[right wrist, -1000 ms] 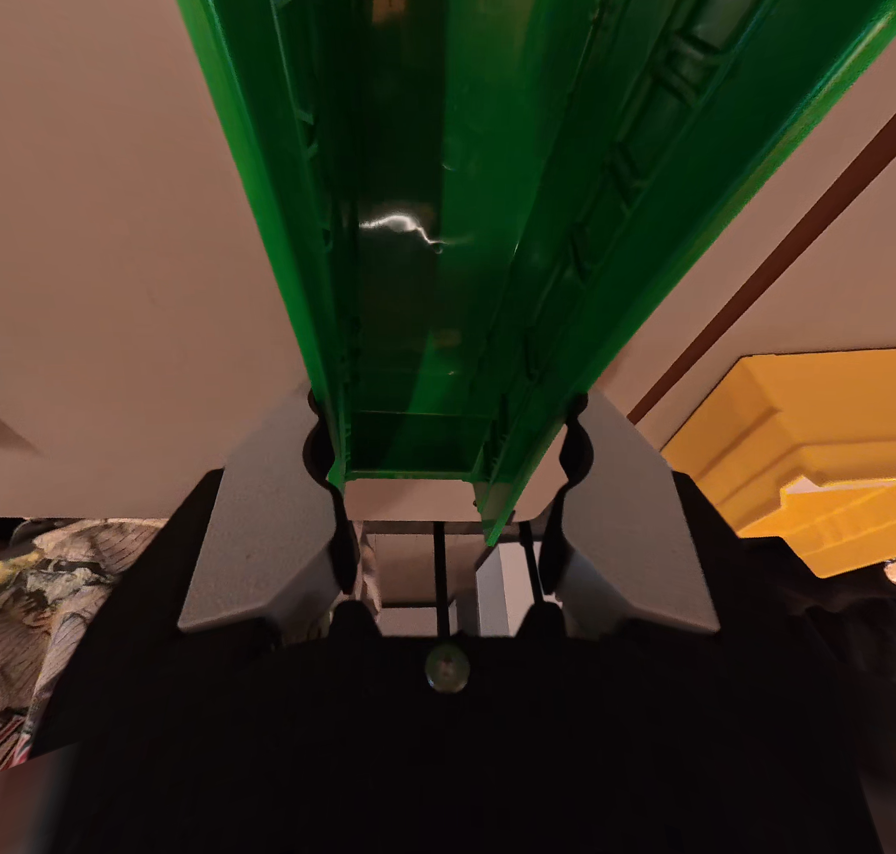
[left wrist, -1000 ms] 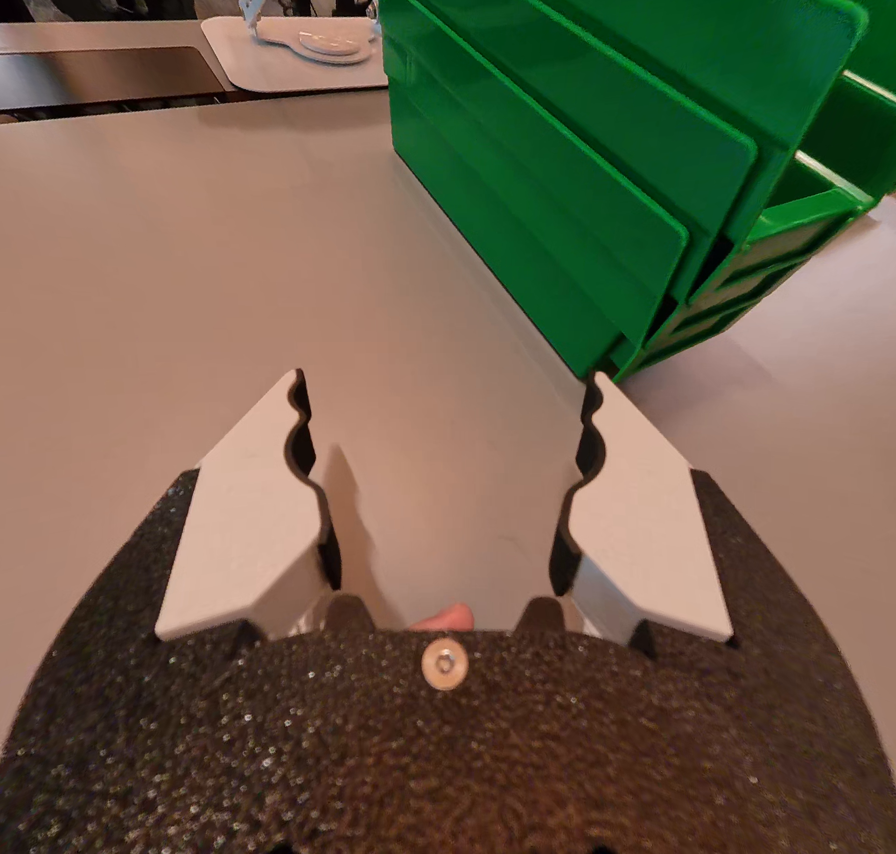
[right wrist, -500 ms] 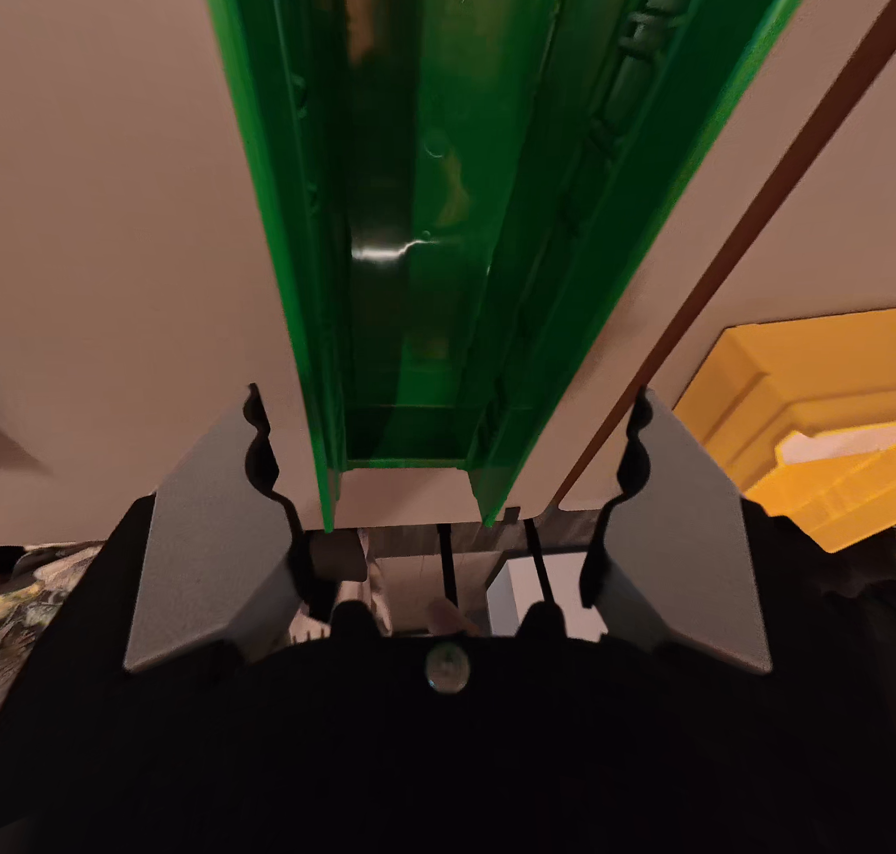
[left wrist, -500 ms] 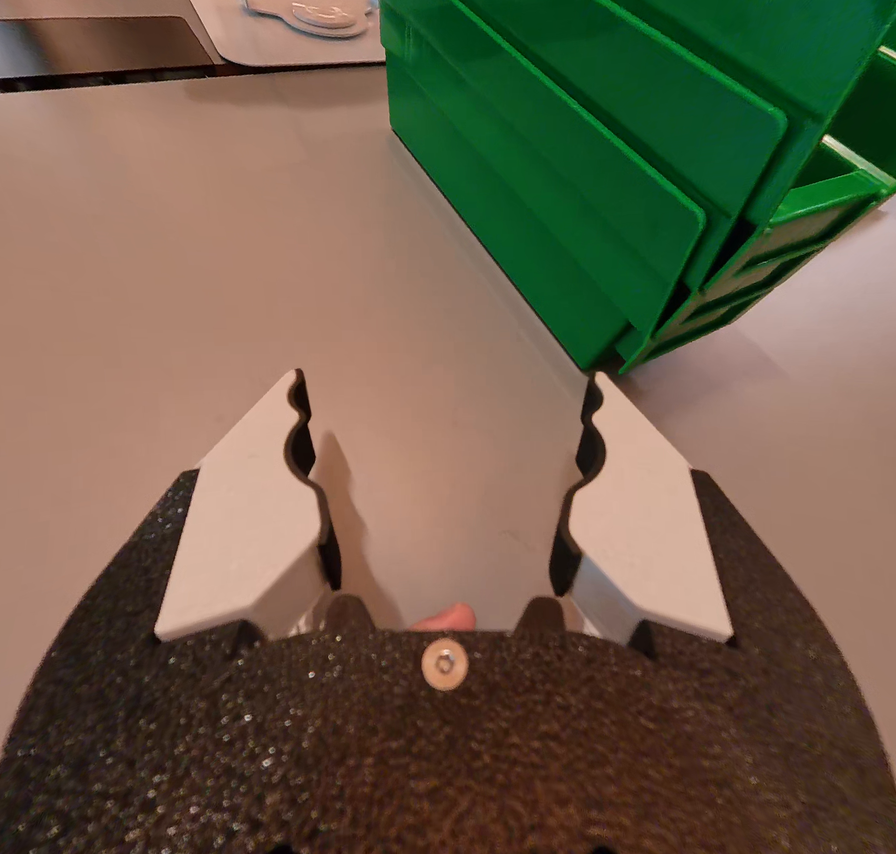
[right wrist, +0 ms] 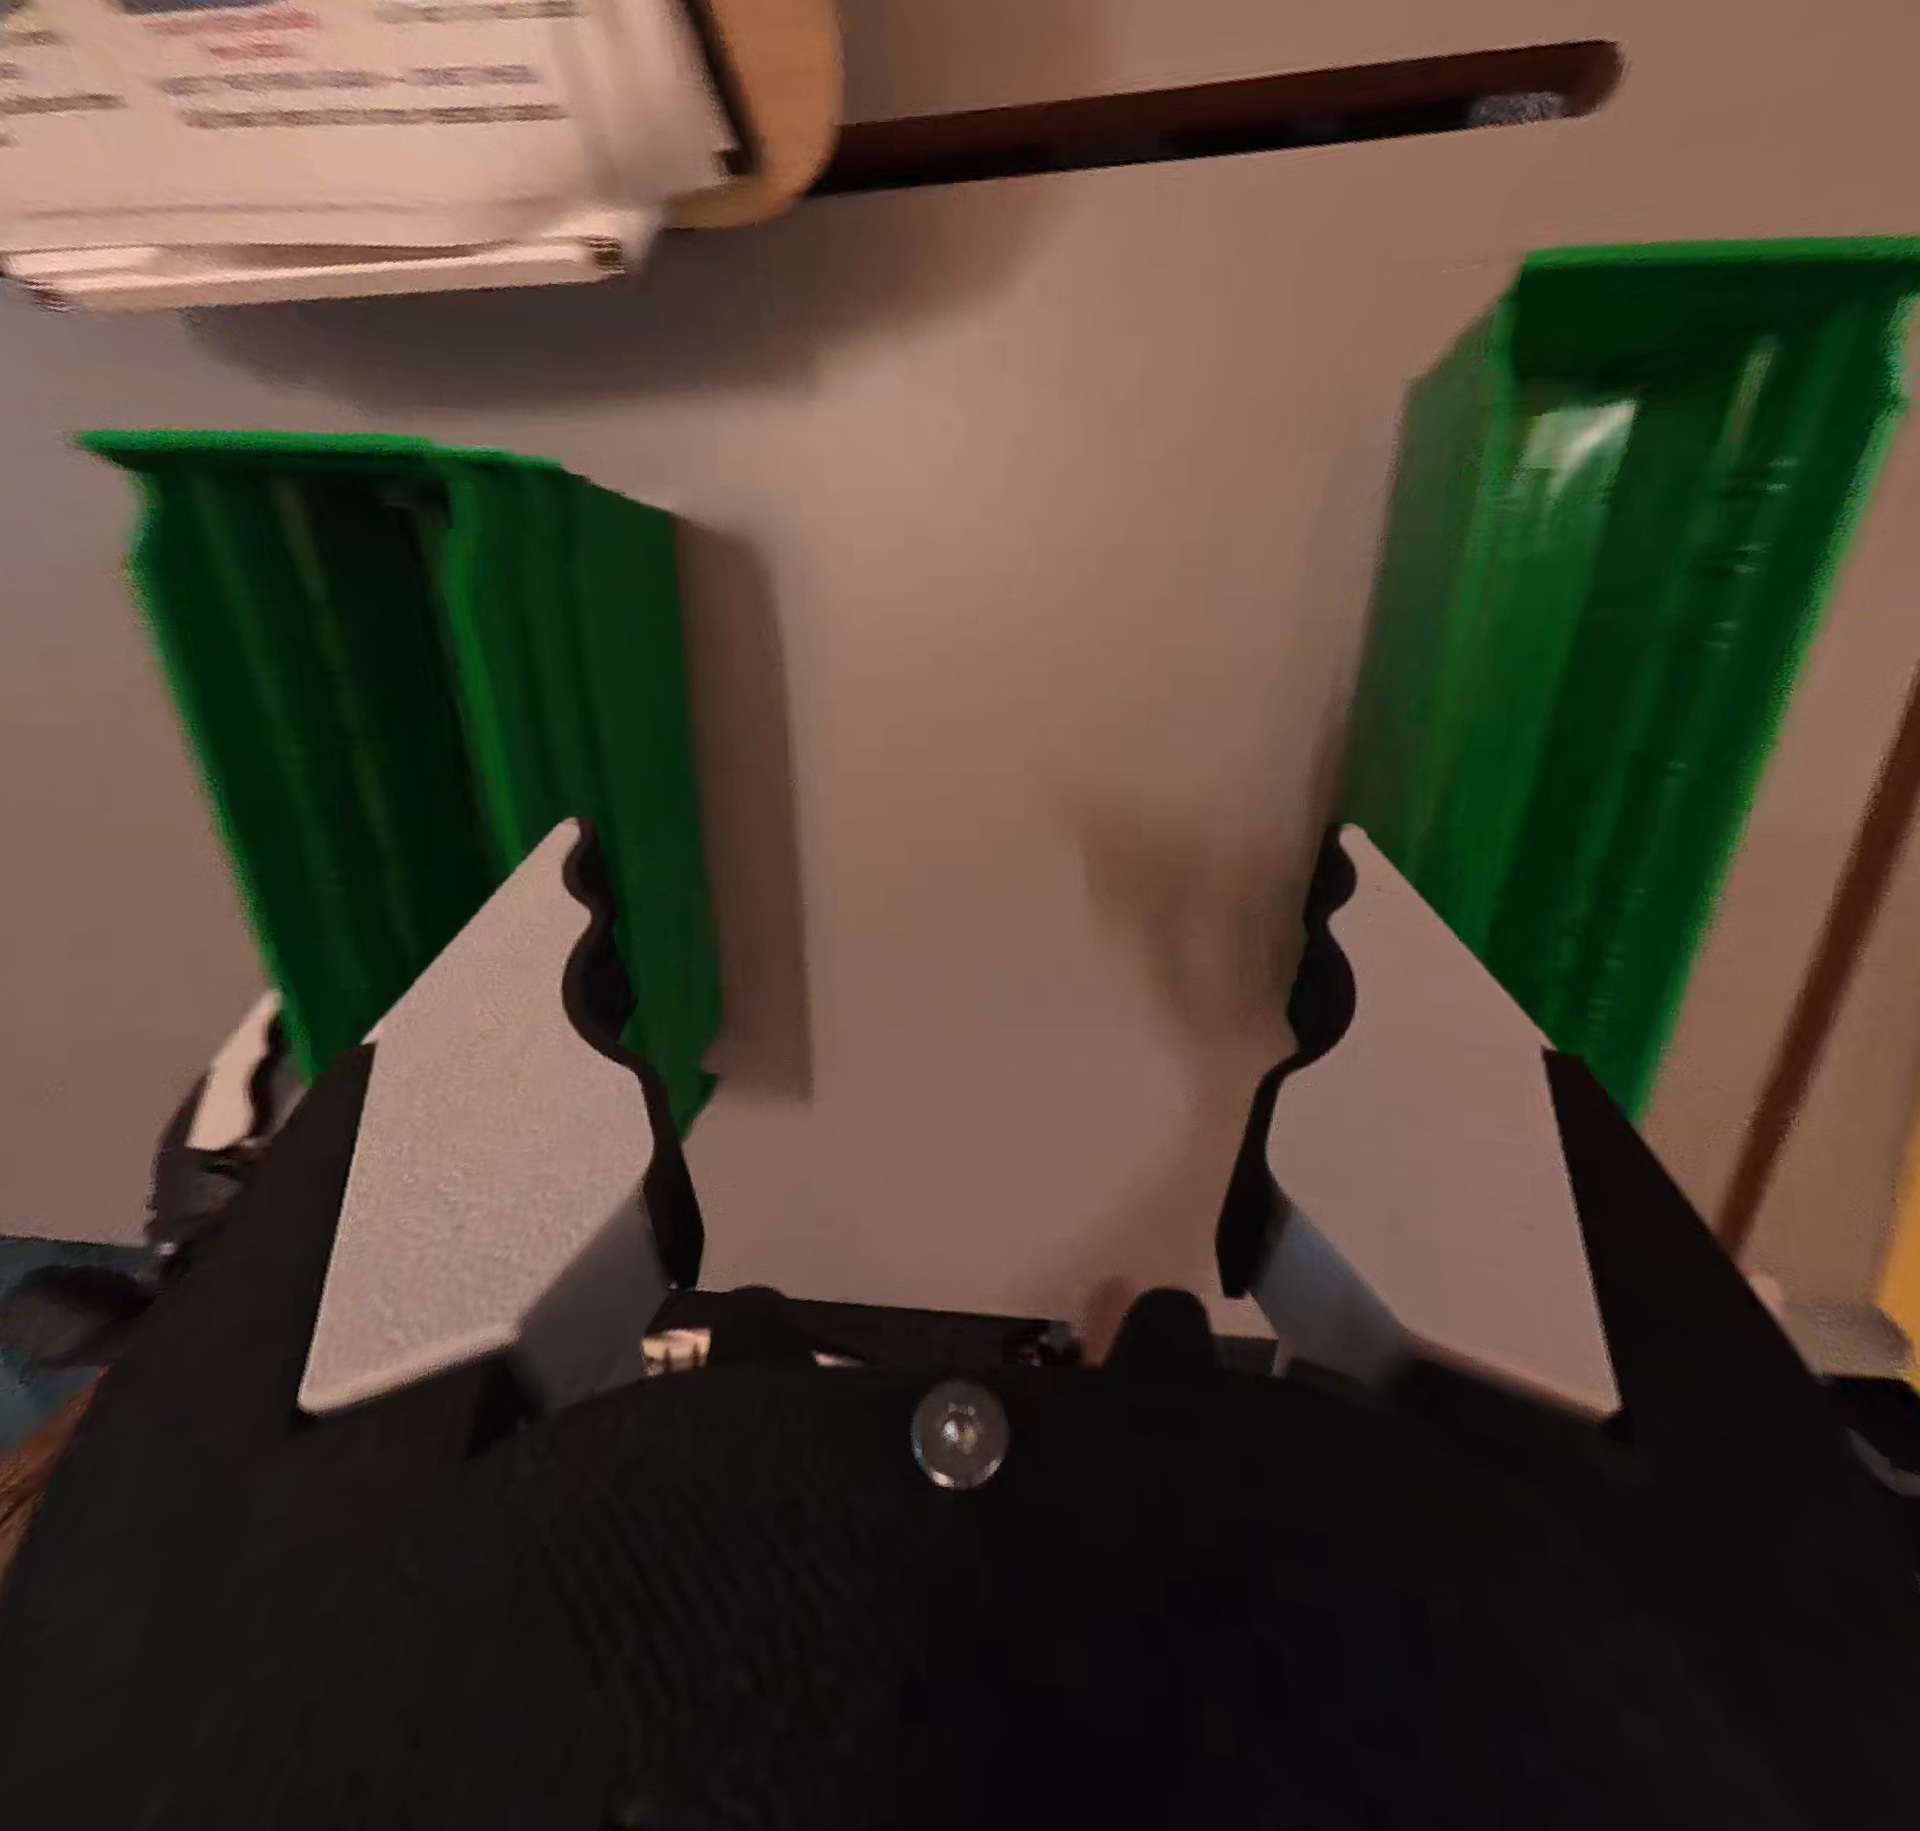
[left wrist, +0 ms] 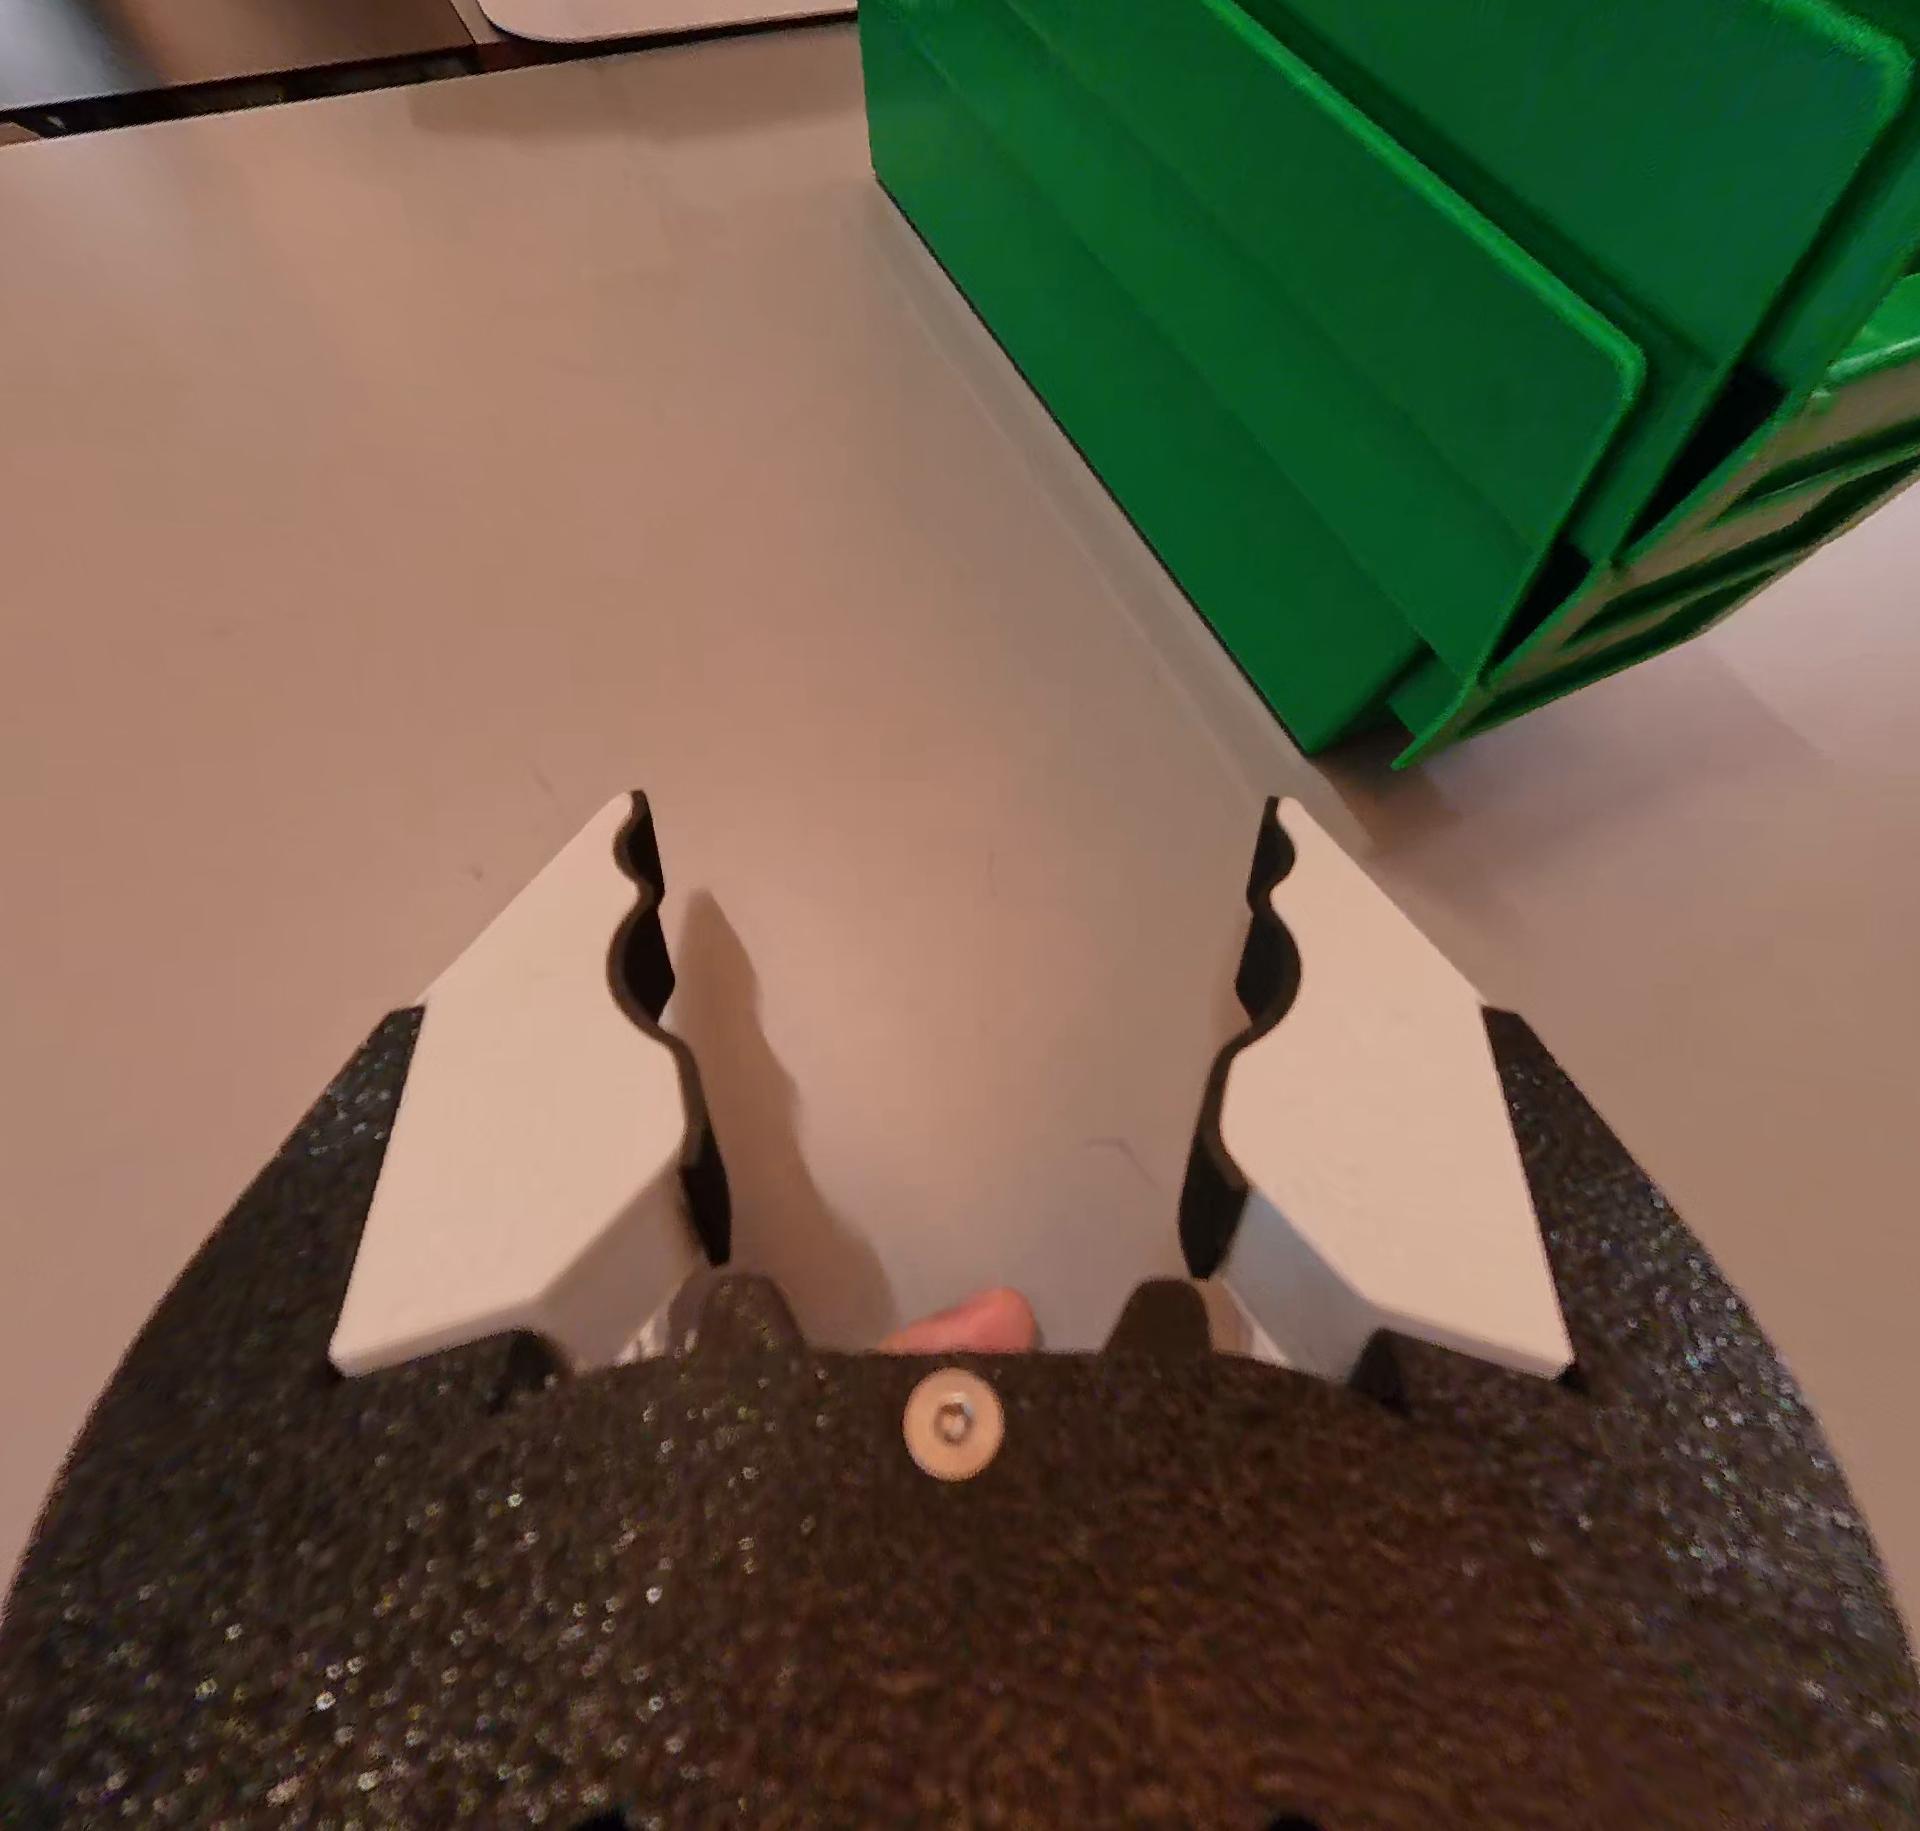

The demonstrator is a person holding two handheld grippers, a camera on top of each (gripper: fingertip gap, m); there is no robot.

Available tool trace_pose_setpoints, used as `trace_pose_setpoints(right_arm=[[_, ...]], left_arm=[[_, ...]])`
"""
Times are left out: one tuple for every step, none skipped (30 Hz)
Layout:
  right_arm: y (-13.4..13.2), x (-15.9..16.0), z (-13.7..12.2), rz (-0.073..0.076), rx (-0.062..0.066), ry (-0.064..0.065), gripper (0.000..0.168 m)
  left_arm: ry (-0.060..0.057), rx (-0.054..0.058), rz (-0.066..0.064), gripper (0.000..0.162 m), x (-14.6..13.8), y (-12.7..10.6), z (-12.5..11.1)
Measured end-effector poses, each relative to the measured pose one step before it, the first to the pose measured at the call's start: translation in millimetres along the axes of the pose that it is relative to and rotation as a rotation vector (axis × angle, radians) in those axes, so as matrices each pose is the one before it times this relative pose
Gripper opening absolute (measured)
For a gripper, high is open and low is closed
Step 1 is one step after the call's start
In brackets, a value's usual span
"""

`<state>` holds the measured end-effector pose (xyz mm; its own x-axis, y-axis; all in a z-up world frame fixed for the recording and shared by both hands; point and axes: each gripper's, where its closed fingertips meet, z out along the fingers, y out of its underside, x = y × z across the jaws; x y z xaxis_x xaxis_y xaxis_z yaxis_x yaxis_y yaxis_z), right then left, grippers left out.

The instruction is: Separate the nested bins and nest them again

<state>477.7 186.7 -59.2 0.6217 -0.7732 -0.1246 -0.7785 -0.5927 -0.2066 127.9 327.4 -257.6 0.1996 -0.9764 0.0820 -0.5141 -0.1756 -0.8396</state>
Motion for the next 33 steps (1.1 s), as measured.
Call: trace_pose_setpoints(right_arm=[[3.05, -19.53, -0.58, -0.0050, 0.0080, -0.0069, 0.131], [2.36, -19.40, -0.40, -0.0096, 0.0127, -0.0033, 0.131], [2.79, -20.34, -0.61, -0.0133, 0.0099, -0.0102, 0.127], [2.56, -19.92, 0.36, -0.0037, 0.0093, -0.0119, 0.124], [1.98, -18.41, 1.43, 0.0065, 0.0127, -0.0093, 0.121], [3.60, -16.73, 2.38, 0.0072, 0.0108, -0.0042, 0.121], [6.08, -15.24, 3.17, -0.0120, -0.0016, 0.0020, 0.121], [6.93, -12.39, 3.68, -0.0274, -0.0095, 0.0187, 0.121], [6.75, -9.17, 3.83, -0.0326, -0.0099, 0.0344, 0.121], [6.52, -6.97, 3.33, -0.0339, -0.0129, 0.0400, 0.121], [4.42, -4.79, 3.08, -0.0262, -0.0061, 0.0438, 0.121], [1.58, -3.10, 3.36, -0.0145, 0.0106, 0.0452, 0.121], [2.06, -3.59, 4.21, -0.0069, 0.0102, 0.0340, 0.122], [4.56, -5.18, 5.30, -0.0001, -0.0086, 0.0154, 0.124], [4.29, -4.85, 5.65, 0.0038, -0.0120, 0.0084, 0.126], [1.65, -3.27, 4.94, 0.0060, -0.0017, 0.0111, 0.127], [0.03, -3.02, 3.87, 0.0059, 0.0015, 0.0069, 0.128], [0.14, -3.60, 3.41, 0.0027, -0.0040, -0.0035, 0.128], [0.23, -3.02, 3.06, 0.0018, -0.0066, -0.0045, 0.127], [0.13, -1.02, 2.82, 0.0045, -0.0061, 0.0032, 0.128], [0.08, -0.29, 2.51, 0.0064, -0.0060, 0.0035, 0.128], [-0.20, -1.36, 2.80, 0.0038, -0.0047, -0.0041, 0.126], [0.15, -2.05, 3.29, 0.0037, -0.0049, -0.0072, 0.126], [1.50, -3.80, 3.91, 0.0044, -0.0119, -0.0188, 0.125], [2.70, -3.66, 4.38, -0.0019, -0.0184, -0.0190, 0.123], [2.80, -0.96, 4.33, -0.0079, -0.0194, -0.0030, 0.121], [2.40, 1.26, 3.86, -0.0079, -0.0182, 0.0096, 0.121], [0.96, 2.34, 3.16, -0.0022, -0.0095, 0.0122, 0.121], [0.07, 1.70, 2.65, 0.0054, -0.0038, 0.0056, 0.121], [-0.16, -0.38, 2.58, 0.0090, -0.0015, -0.0065, 0.121], [0.53, -2.17, 2.65, 0.0037, -0.0040, -0.0148, 0.120], [1.47, -1.96, 2.75, 0.0021, -0.0089, -0.0117, 0.120], [1.34, -1.87, 2.77, 0.0068, -0.0092, -0.0110, 0.120]], left_arm=[[0.0010, 0.0029, 0.0034, 0.110, 0.59, -0.21, -0.56], [0.0011, 0.0019, 0.0004, 0.110, 0.28, -0.06, -0.73], [0.0017, -0.0044, -0.0007, 0.111, 0.18, 0.96, -0.68], [0.0018, -0.0117, -0.0009, 0.111, -0.06, 2.21, -0.50], [0.0006, -0.0144, -0.0056, 0.111, -0.54, 2.67, 0.00], [0.0015, -0.0201, -0.0088, 0.111, -0.35, 3.38, -0.16], [0.0030, -0.0208, -0.0020, 0.111, 0.03, 3.42, -0.76], [-0.0034, -0.0078, 0.0042, 0.111, -0.65, 1.68, -1.17], [-0.0086, 0.0044, 0.0044, 0.111, -1.07, -0.10, -1.32], [-0.0023, 0.0069, 0.0010, 0.111, -0.20, -0.48, -1.49], [0.0060, 0.0062, -0.0031, 0.111, 1.04, -0.87, -1.44], [0.0080, 0.0073, -0.0052, 0.111, 1.44, -1.33, -1.31], [0.0073, 0.0071, -0.0052, 0.111, 1.32, -1.31, -1.68], [0.0072, 0.0068, -0.0024, 0.111, 1.24, -1.34, -1.77], [0.0078, 0.0051, -0.0007, 0.111, 1.03, -1.22, -1.78], [0.0050, 0.0039, 0.0010, 0.111, 0.36, -1.17, -1.90], [-0.0009, 0.0051, 0.0011, 0.111, -1.00, -1.30, -2.02], [-0.0037, 0.0082, -0.0021, 0.111, -1.81, -1.68, -1.86], [0.0001, 0.0098, -0.0078, 0.111, -1.45, -1.52, -1.37], [0.0086, 0.0093, -0.0106, 0.111, -0.38, -1.10, -0.61], [0.0108, 0.0072, -0.0124, 0.111, -0.21, -0.58, 0.25], [0.0080, 0.0032, -0.0132, 0.111, -0.62, 0.13, 0.78], [0.0063, -0.0003, -0.0116, 0.111, -0.85, 0.65, 1.23], [0.0050, -0.0023, -0.0093, 0.111, -0.95, 0.89, 1.59], [0.0034, -0.0045, -0.0079, 0.111, -0.75, 1.45, 1.35], [0.0019, -0.0051, -0.0048, 0.111, -0.65, 1.47, 1.40], [0.0007, -0.0052, -0.0009, 0.111, -0.36, 1.34, 0.93], [-0.0016, -0.0036, 0.0024, 0.111, -0.37, 0.95, 0.58], [-0.0030, -0.0018, 0.0035, 0.111, -0.40, 0.48, 0.19], [-0.0007, 0.0001, 0.0046, 0.111, 0.20, 0.01, 0.01], [0.0026, 0.0025, 0.0051, 0.111, 0.61, -0.31, -0.04], [0.0002, 0.0025, 0.0023, 0.111, 0.17, -0.39, -0.03], [-0.0069, 0.0014, -0.0026, 0.111, -1.17, -0.33, -0.02]])
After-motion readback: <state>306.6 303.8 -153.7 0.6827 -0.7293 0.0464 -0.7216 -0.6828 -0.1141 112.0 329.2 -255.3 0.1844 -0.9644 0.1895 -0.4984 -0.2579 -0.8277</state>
